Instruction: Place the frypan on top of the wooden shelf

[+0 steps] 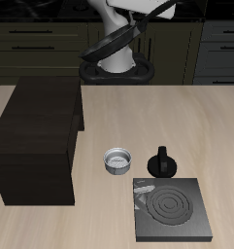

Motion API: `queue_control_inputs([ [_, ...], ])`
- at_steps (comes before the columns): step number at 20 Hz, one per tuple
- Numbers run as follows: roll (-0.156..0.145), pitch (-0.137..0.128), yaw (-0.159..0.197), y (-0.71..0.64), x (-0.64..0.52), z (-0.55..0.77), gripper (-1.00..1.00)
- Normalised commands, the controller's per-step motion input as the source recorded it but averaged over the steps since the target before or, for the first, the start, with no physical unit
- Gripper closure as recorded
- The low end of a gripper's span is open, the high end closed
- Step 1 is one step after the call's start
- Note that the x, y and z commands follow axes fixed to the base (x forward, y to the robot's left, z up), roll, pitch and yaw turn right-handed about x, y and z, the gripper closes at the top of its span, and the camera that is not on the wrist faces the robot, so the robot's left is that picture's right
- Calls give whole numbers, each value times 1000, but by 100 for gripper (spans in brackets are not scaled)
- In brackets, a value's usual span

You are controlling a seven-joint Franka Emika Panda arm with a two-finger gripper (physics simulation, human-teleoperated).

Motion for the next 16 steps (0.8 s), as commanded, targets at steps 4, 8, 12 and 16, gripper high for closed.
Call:
queue_control_inputs([
  [4, -163, -56, -59, -481, 327, 513, 100],
  [8, -38, 33, -43, -418, 312, 307, 100],
  [12, -13, -6, 17, -319, 317, 172, 100],
  [16, -34, 23, 9, -491, 370, 191, 100],
])
